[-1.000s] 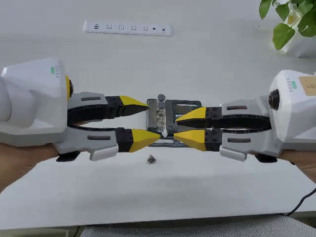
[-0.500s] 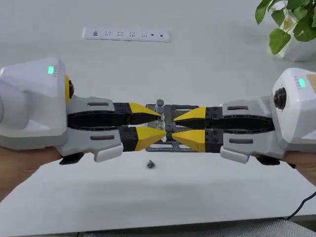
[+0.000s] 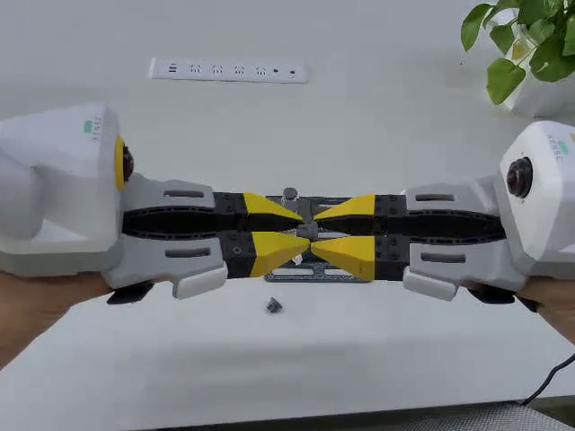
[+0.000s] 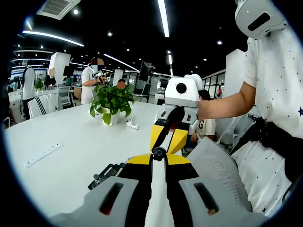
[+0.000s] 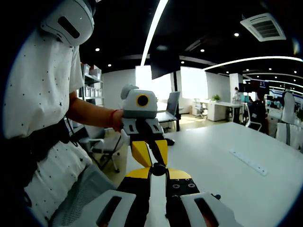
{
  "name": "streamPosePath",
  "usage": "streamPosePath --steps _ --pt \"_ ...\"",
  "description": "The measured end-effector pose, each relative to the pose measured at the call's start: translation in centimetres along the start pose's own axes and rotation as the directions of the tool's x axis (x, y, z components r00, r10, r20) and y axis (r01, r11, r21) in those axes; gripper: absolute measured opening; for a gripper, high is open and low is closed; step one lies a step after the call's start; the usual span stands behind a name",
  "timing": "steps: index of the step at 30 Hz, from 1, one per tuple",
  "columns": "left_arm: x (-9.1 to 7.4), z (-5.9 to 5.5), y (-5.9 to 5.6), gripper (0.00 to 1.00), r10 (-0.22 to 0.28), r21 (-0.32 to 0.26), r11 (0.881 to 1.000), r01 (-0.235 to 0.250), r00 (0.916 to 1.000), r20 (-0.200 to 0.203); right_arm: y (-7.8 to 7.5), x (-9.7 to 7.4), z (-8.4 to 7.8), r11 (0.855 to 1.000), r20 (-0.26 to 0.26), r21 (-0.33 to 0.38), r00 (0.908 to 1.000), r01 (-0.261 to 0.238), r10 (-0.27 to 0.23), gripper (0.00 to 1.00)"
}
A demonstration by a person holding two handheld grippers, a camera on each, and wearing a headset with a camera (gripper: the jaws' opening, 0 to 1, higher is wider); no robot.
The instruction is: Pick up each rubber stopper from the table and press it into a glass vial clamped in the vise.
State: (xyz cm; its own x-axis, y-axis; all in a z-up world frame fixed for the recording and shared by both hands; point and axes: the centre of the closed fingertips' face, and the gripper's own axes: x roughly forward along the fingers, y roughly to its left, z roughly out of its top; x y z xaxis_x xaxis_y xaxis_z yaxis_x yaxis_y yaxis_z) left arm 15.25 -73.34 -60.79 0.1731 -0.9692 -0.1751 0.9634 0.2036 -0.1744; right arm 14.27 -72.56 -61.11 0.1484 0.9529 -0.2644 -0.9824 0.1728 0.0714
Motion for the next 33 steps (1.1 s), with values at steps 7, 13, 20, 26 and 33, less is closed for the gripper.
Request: streamPosePath --steps 7,13,20,26,33 --pt "-0.1 0.4 -0.2 0.05 -0.005 0.004 1.0 0.005 1.0 0.006 0.0 -0.1 0.4 1.0 0.01 0.004 0.9999 -0.007 0.007 0.07" --pt "-0.3 0.9 -0.2 0.05 -0.011 -0.009 1.0 0.011 0.9995 0.03 0.1 -0.2 0.9 1.0 0.014 0.011 0.9998 -0.013 0.012 0.07" --pt "-0.4 1.0 -0.2 0.04 -0.016 -0.025 1.0 0.016 0.9992 0.037 0.1 -0.1 1.0 1.0 0.013 0.018 0.9998 -0.015 0.015 0.08" --pt "-0.6 1.0 -0.1 0.04 -0.015 -0.035 0.999 0.016 0.9989 0.045 -0.1 -0.1 0.9 1.0 0.015 0.021 0.9999 -0.008 0.008 0.09" --pt "-0.6 1.1 -0.2 0.04 -0.018 -0.043 0.999 0.02 0.9986 0.051 0.0 0.0 0.9 1.0 0.014 0.028 0.9999 -0.01 0.01 0.1"
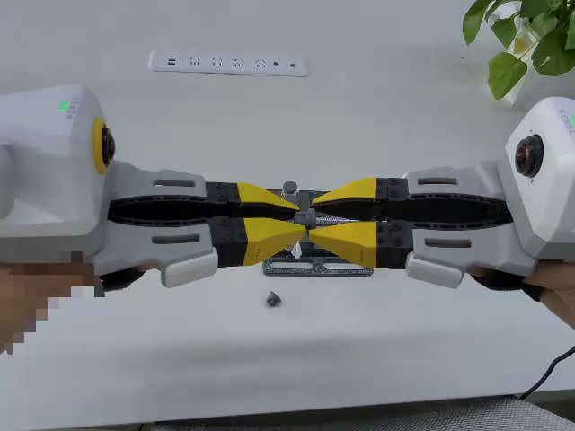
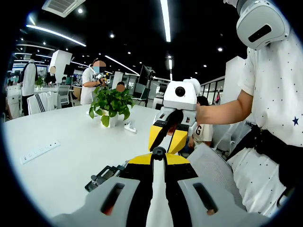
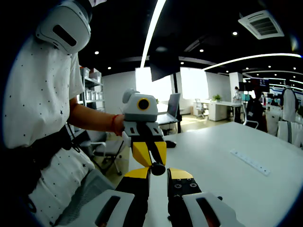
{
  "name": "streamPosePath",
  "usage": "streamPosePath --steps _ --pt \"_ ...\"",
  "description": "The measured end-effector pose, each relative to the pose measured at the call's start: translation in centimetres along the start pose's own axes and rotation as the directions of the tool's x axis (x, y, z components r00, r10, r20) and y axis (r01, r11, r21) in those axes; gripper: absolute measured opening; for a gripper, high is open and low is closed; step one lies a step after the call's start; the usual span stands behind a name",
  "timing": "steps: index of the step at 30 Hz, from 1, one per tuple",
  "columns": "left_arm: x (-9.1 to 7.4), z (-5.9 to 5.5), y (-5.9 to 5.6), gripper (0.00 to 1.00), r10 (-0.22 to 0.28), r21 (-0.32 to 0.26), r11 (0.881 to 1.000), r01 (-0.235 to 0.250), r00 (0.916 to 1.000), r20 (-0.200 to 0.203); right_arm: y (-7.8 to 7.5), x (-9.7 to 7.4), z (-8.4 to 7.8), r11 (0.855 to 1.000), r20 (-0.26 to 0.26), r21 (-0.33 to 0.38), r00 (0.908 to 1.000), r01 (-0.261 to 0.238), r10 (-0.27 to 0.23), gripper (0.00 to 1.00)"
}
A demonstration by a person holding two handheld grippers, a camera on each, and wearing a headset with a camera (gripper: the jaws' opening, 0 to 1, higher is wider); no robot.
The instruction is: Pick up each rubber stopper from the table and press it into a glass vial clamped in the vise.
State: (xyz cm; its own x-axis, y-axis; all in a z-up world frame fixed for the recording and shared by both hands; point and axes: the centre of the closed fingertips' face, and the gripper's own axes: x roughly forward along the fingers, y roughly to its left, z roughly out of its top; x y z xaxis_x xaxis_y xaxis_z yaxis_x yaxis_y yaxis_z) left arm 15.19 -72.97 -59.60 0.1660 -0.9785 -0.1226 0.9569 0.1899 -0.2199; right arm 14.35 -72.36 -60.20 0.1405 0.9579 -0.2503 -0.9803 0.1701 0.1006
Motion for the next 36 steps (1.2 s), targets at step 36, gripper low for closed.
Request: streamPosePath --steps 36 --pt "-0.6 1.2 -0.4 0.04 -0.041 -0.045 0.998 0.043 0.9974 0.059 0.6 -0.2 1.5 0.999 0.054 0.016 0.9981 -0.029 0.028 0.08"
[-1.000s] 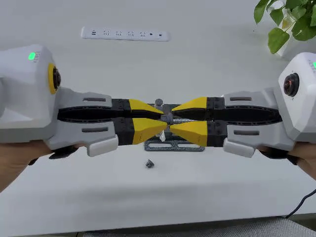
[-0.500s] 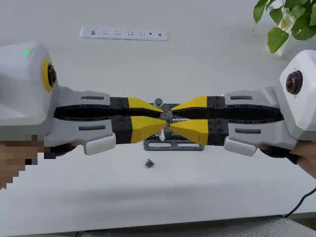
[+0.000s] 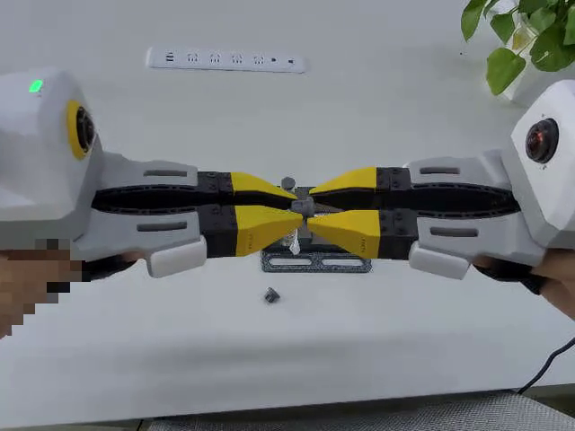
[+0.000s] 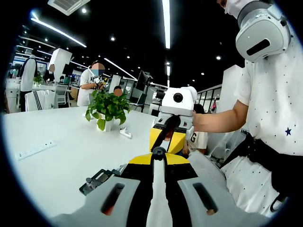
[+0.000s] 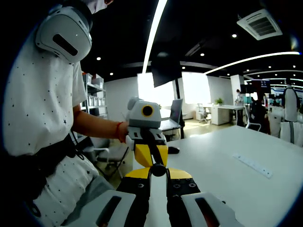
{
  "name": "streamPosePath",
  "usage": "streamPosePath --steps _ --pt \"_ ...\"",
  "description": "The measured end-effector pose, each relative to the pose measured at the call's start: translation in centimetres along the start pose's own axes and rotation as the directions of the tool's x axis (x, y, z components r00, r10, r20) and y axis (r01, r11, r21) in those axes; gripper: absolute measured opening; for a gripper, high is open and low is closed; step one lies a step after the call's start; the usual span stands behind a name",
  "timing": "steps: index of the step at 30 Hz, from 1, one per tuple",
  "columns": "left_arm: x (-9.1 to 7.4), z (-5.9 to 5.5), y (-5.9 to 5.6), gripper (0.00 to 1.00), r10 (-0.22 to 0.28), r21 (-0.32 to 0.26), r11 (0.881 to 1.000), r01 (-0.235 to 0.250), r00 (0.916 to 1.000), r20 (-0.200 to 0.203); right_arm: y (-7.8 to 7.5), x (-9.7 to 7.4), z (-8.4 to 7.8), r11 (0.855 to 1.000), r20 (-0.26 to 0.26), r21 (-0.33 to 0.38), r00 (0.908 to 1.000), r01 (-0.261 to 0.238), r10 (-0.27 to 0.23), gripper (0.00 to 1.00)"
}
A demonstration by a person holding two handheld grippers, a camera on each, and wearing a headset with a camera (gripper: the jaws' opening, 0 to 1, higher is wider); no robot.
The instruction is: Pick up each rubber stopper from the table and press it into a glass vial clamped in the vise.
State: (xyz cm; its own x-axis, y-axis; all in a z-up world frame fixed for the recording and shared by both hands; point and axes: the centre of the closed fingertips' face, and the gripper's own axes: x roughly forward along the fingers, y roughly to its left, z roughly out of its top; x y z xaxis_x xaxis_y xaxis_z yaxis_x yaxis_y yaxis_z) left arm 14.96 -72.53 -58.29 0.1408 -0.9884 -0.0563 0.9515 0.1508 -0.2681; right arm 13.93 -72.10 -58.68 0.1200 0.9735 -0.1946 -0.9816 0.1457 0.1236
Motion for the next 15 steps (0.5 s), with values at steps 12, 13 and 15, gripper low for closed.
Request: streamPosePath --steps 12,13,15 --pt "-0.23 0.29 -0.45 0.04 -0.03 -0.026 0.999 0.031 0.9994 0.015 0.5 -0.04 0.42 1.0 0.005 0.009 0.9996 -0.028 0.028 0.07" --pt "-0.28 0.38 -0.45 0.04 -0.032 -0.035 0.999 0.033 0.9993 0.02 0.52 -0.04 0.51 0.999 0.008 0.009 0.9995 -0.031 0.031 0.07" --pt "-0.3 0.44 -0.49 0.04 -0.036 -0.037 0.999 0.037 0.9991 0.023 0.57 0.0 0.61 0.999 0.009 0.01 0.9994 -0.035 0.035 0.07"
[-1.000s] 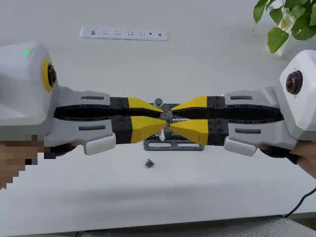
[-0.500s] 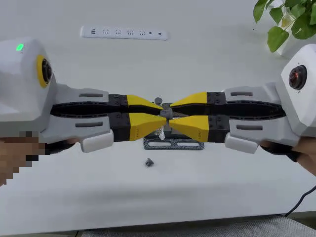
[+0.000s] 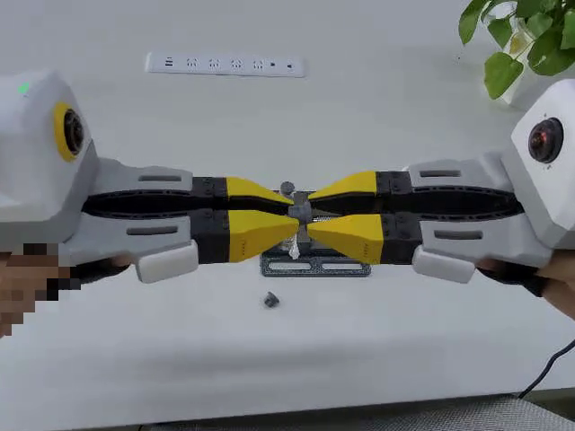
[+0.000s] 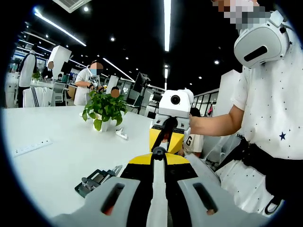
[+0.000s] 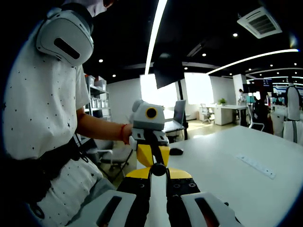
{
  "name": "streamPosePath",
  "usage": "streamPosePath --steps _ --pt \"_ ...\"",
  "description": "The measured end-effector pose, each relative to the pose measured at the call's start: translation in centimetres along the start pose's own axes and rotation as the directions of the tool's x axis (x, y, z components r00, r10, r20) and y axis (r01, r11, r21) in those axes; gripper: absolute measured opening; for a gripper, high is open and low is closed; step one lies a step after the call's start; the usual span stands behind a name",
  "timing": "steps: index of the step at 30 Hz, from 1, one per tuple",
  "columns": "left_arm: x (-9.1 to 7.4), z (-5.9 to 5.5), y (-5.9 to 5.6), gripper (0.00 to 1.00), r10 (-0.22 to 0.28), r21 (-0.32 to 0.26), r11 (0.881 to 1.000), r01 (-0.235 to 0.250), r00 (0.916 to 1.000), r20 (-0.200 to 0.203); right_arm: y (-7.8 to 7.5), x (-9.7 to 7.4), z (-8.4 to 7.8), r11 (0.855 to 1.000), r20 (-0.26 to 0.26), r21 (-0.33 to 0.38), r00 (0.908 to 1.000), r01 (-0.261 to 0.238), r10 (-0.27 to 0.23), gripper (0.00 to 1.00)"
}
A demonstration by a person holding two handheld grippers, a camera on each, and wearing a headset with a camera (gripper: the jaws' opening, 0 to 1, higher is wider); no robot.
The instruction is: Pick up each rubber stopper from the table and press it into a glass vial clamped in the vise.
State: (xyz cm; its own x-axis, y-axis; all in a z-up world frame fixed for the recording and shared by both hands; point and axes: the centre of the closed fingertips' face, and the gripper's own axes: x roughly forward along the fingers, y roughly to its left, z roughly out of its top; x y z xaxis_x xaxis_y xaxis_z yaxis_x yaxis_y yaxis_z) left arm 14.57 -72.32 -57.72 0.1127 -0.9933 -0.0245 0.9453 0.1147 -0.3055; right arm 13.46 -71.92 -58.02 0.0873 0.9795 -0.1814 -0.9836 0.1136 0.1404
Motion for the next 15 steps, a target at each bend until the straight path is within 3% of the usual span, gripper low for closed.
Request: streamPosePath --steps 15 --pt "-0.41 0.52 -0.18 0.04 -0.027 -0.056 0.998 0.029 0.9989 0.039 0.33 0.05 0.5 0.999 -0.014 -0.047 0.9997 -0.022 0.021 0.07"
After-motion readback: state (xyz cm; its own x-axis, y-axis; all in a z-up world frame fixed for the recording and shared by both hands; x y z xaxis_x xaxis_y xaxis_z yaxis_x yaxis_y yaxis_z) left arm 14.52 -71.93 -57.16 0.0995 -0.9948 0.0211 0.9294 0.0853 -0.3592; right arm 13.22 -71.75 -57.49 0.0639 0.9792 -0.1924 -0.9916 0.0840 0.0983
